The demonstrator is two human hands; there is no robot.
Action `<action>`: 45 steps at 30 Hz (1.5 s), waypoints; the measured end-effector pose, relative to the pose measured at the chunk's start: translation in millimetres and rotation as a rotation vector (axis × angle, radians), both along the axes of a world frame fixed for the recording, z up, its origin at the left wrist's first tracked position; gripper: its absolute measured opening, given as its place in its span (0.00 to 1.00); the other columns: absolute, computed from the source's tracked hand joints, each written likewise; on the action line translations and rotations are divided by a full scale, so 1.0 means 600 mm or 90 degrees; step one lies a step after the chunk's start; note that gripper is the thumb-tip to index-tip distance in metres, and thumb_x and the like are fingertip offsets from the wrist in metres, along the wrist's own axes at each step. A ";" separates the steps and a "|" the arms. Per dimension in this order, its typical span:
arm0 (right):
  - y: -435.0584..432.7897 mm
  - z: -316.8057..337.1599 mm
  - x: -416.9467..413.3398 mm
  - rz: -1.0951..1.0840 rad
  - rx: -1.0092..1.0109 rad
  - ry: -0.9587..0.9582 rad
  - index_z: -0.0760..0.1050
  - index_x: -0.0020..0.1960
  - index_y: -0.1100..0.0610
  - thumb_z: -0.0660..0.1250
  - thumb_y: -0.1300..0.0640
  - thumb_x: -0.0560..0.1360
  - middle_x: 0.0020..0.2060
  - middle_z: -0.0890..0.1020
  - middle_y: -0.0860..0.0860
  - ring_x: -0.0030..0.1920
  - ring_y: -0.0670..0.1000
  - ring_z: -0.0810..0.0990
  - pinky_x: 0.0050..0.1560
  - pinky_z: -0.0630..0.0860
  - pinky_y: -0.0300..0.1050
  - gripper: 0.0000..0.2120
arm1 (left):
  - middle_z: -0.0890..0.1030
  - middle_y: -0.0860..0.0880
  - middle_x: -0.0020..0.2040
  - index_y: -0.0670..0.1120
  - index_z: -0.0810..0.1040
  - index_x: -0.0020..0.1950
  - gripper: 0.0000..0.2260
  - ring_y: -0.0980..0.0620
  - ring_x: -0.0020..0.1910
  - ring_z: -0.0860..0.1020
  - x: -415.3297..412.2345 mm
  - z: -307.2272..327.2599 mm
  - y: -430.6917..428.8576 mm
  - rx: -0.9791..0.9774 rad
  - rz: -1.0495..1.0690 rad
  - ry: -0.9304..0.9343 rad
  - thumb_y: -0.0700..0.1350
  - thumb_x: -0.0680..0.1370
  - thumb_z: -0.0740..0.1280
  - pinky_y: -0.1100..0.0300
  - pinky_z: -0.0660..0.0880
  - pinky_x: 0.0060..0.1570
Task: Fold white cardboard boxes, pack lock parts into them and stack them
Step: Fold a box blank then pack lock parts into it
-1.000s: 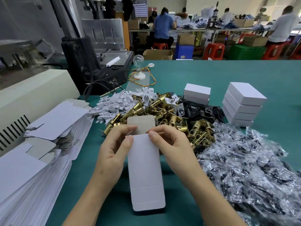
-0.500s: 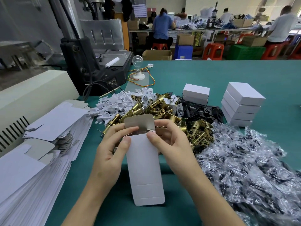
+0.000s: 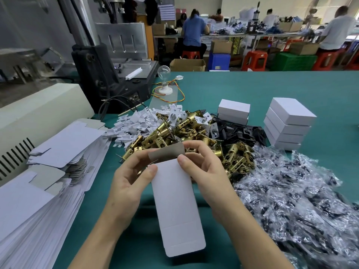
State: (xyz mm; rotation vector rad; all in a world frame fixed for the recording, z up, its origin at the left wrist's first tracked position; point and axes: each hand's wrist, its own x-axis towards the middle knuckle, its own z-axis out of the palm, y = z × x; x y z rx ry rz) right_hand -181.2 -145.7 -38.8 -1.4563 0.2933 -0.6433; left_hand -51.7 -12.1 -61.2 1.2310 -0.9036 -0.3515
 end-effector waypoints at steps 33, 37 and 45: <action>-0.008 -0.009 -0.003 0.037 -0.141 0.114 0.78 0.60 0.39 0.73 0.52 0.76 0.53 0.85 0.47 0.55 0.49 0.85 0.56 0.83 0.59 0.15 | 0.86 0.50 0.54 0.55 0.87 0.53 0.09 0.47 0.48 0.86 0.008 0.004 -0.003 0.113 0.057 0.167 0.55 0.78 0.70 0.54 0.83 0.40; -0.009 -0.010 -0.002 0.047 -0.144 0.116 0.78 0.61 0.37 0.73 0.51 0.76 0.55 0.85 0.47 0.56 0.49 0.85 0.56 0.83 0.59 0.17 | 0.87 0.50 0.52 0.55 0.88 0.55 0.08 0.51 0.46 0.85 0.008 0.004 -0.002 0.125 0.034 0.171 0.51 0.78 0.73 0.59 0.82 0.41; -0.006 -0.013 -0.003 0.059 -0.192 0.140 0.74 0.69 0.37 0.74 0.50 0.74 0.59 0.84 0.43 0.60 0.45 0.83 0.61 0.82 0.56 0.25 | 0.88 0.47 0.53 0.55 0.89 0.55 0.11 0.50 0.49 0.85 0.013 0.003 0.002 0.137 0.039 0.159 0.54 0.76 0.72 0.56 0.83 0.46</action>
